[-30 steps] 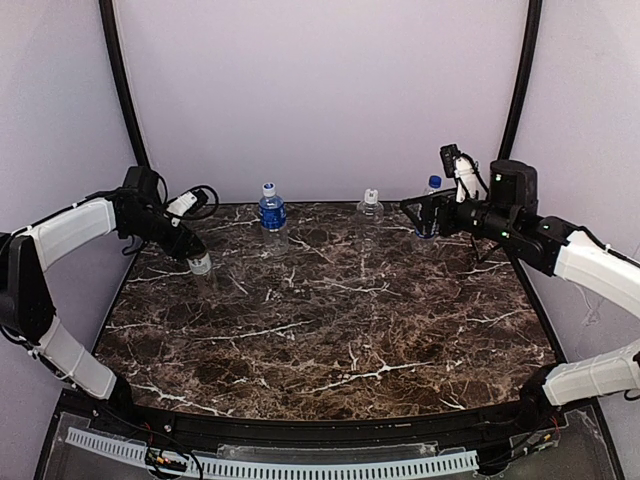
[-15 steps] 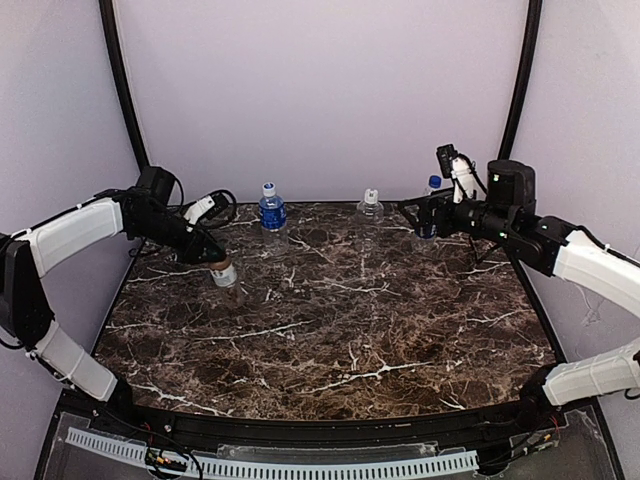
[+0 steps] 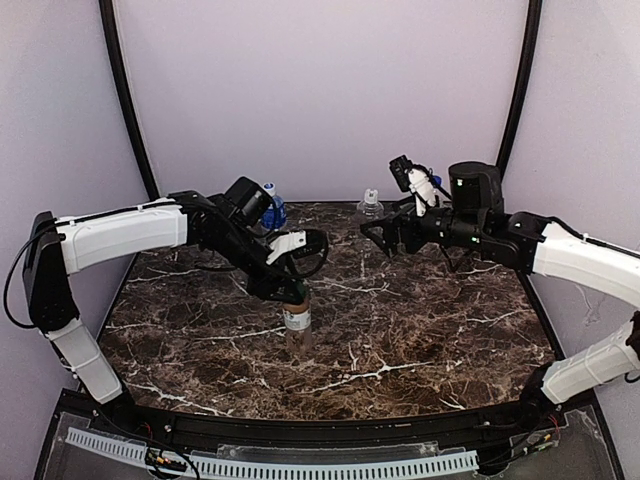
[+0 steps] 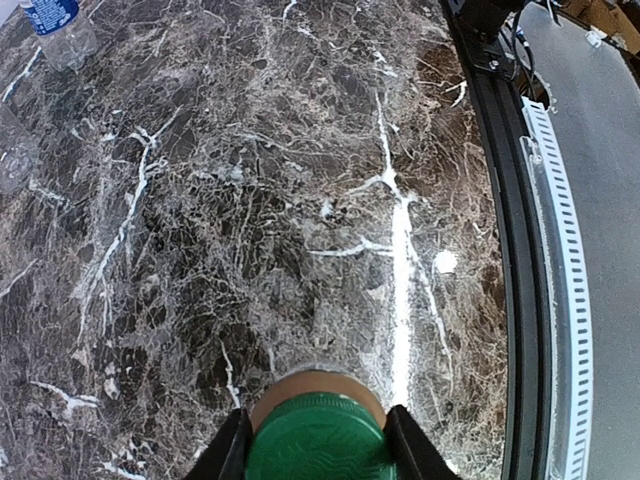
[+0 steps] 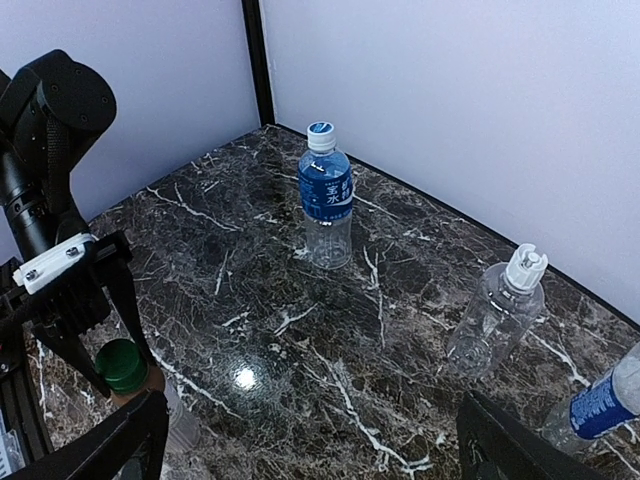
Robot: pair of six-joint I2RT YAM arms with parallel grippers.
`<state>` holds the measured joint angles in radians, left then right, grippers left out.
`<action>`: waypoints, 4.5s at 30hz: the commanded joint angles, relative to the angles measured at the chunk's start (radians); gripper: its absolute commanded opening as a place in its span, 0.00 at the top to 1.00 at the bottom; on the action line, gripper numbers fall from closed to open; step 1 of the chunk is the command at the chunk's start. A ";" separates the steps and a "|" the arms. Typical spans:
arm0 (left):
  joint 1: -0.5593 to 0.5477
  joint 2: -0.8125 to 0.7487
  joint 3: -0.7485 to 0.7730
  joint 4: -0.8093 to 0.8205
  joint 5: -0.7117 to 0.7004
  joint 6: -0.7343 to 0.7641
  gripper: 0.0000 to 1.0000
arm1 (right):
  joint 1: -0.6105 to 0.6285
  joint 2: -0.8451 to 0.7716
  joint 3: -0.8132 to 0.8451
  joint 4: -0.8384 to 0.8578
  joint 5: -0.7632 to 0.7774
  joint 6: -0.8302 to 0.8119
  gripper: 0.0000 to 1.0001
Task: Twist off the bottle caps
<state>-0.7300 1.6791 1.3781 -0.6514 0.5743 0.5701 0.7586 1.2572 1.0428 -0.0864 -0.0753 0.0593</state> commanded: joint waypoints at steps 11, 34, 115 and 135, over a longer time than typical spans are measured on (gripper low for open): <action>-0.067 0.028 0.088 0.122 -0.379 -0.015 0.99 | 0.041 0.012 0.043 0.033 -0.008 -0.050 0.01; -0.066 0.033 0.090 0.090 -0.236 -0.130 0.07 | 0.055 0.012 0.100 -0.082 0.045 0.011 0.01; 0.282 -1.203 -1.211 0.840 -0.382 -0.606 0.05 | 0.298 0.804 0.997 -0.853 0.227 0.294 1.00; 0.244 -0.978 -0.741 0.313 -0.083 -0.100 0.10 | 0.337 0.650 0.858 -0.204 -0.313 0.339 1.00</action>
<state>-0.4808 0.6785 0.6029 -0.2672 0.5201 0.3962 1.0740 1.8980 1.9152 -0.4068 -0.3222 0.3809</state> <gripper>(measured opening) 0.948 0.377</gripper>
